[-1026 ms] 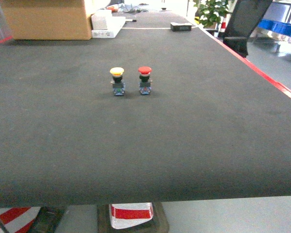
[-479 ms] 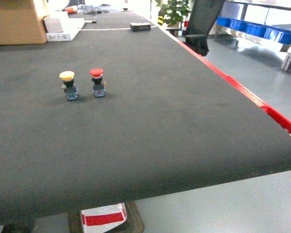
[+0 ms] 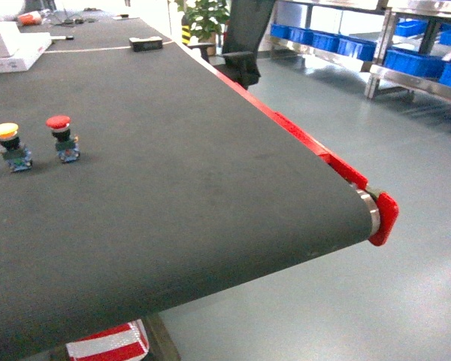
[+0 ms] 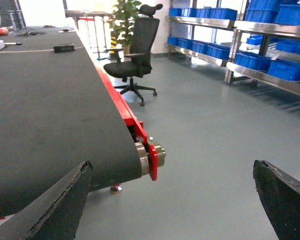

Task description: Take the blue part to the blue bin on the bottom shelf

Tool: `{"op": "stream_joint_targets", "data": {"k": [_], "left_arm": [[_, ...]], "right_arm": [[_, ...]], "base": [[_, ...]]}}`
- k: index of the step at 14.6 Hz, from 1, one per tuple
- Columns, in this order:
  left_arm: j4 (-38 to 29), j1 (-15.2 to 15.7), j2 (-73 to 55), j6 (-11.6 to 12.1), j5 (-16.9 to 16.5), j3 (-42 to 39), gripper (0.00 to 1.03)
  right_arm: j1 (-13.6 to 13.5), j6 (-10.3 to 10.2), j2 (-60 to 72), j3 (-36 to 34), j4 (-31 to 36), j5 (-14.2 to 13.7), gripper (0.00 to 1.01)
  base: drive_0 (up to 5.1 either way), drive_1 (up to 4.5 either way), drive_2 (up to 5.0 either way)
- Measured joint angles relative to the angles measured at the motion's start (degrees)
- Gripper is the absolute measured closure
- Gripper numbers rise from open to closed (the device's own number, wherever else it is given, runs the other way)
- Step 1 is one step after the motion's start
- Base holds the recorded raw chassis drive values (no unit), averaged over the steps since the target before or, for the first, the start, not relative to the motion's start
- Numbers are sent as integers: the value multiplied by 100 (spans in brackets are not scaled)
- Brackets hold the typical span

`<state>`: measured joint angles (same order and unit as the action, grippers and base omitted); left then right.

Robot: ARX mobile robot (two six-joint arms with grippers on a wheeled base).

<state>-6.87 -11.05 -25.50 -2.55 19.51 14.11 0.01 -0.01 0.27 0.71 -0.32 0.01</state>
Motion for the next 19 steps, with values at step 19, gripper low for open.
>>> {"op": "stream_joint_targets", "data": {"k": [19], "left_arm": [[0,0,0,0,0,0,59]], "right_arm": [[0,0,0,0,2,0,3]], "base": [[-161,-161,-161]]}}
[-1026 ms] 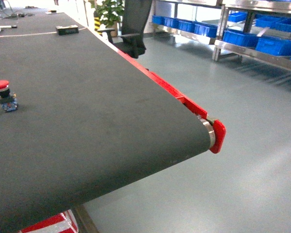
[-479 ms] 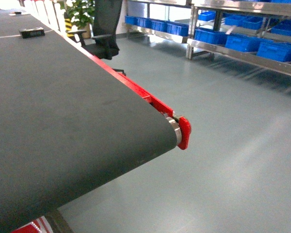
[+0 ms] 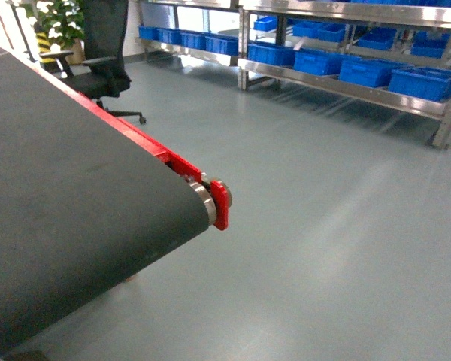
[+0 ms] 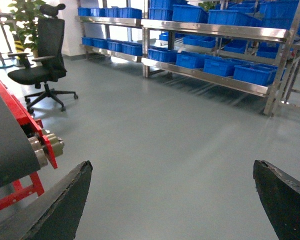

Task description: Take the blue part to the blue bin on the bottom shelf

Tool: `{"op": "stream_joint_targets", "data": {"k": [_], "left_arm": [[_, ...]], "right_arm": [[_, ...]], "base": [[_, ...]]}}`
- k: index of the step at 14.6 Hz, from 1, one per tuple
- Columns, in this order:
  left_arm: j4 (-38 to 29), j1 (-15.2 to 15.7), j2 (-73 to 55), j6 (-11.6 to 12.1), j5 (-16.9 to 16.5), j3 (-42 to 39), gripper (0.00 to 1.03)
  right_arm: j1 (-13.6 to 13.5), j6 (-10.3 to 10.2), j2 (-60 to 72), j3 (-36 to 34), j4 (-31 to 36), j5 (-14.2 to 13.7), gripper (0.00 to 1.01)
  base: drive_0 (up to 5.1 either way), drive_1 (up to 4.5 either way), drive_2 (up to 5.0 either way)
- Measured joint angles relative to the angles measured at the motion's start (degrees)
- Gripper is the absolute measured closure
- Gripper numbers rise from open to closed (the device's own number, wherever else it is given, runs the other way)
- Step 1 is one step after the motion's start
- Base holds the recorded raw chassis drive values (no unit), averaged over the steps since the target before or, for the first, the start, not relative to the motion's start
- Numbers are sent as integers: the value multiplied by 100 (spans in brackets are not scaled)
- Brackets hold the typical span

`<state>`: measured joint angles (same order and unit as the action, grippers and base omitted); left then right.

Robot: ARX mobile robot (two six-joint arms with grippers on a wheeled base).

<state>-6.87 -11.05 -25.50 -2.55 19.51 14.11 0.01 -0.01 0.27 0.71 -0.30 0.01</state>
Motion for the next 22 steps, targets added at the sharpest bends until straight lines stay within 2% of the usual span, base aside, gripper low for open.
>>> {"op": "stream_joint_targets", "data": {"k": [22], "left_arm": [[-2,-7,0,0,-2,0,59]], "right_arm": [[0,0,0,0,0,-2,3]], "base": [[-175,-175,-175]]}}
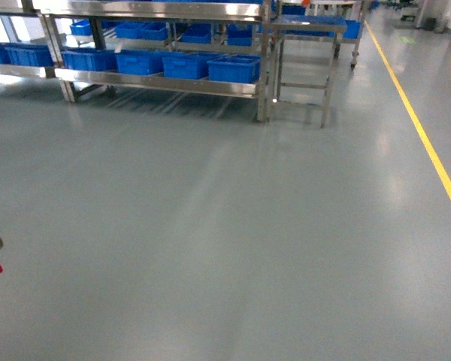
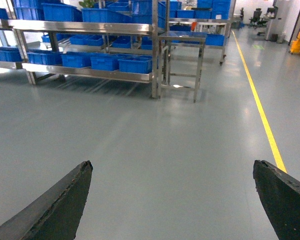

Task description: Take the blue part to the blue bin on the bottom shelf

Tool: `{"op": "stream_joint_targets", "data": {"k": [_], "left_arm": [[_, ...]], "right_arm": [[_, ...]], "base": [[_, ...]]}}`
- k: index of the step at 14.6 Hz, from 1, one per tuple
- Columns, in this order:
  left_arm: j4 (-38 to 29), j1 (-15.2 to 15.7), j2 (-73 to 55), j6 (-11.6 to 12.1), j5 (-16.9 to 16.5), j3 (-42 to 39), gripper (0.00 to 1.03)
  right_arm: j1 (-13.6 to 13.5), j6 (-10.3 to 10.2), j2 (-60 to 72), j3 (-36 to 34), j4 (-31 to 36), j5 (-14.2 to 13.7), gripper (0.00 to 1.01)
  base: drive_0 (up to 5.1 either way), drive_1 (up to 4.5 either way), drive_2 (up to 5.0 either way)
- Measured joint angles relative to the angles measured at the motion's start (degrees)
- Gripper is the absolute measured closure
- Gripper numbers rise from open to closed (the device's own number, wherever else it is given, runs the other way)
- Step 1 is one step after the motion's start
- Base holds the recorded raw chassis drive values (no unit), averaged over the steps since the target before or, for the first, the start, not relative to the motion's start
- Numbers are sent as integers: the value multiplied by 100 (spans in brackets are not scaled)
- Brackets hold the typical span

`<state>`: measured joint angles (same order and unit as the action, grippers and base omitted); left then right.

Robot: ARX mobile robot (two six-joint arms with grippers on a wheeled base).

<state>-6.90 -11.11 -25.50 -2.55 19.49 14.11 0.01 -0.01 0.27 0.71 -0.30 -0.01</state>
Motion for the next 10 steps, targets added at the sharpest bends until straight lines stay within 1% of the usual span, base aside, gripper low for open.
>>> {"op": "stream_joint_targets", "data": {"k": [10], "left_arm": [[2,0,0,0,2,0,59]], "right_arm": [[0,-2,0,0,0,0,3]], "base": [[-198,-198,-198]]}}
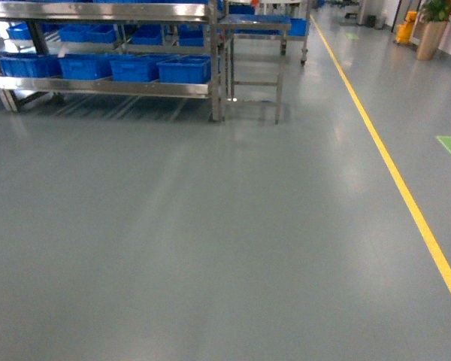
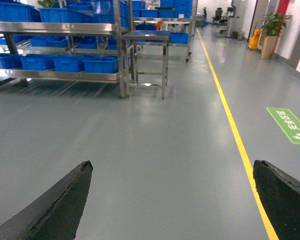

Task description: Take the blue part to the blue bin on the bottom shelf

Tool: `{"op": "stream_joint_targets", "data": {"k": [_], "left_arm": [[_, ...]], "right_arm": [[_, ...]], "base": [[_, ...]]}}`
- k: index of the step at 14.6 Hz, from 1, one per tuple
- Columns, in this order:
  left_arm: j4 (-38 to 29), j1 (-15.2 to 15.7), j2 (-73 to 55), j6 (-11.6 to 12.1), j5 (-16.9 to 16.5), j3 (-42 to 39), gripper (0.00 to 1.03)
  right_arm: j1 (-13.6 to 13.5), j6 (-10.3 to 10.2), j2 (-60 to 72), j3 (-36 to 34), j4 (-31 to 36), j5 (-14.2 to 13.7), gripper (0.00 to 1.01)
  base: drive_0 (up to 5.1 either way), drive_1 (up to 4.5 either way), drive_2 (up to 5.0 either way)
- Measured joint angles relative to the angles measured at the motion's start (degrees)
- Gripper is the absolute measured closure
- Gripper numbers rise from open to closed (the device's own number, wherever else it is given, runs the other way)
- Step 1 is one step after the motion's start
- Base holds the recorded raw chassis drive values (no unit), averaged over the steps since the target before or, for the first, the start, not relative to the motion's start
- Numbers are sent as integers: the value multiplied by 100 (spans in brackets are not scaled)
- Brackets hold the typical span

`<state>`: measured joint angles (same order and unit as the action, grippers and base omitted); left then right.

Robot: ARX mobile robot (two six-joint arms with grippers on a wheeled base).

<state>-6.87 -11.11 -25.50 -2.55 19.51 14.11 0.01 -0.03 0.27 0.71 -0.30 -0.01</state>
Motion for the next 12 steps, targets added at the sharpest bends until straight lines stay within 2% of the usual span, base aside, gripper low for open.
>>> {"op": "stream_joint_targets", "data": {"k": [12], "left_arm": [[0,-4,4,0,0,0,59]], "right_arm": [[0,2,0,0,11,0,3]], "base": [[-198,-198,-198]]}}
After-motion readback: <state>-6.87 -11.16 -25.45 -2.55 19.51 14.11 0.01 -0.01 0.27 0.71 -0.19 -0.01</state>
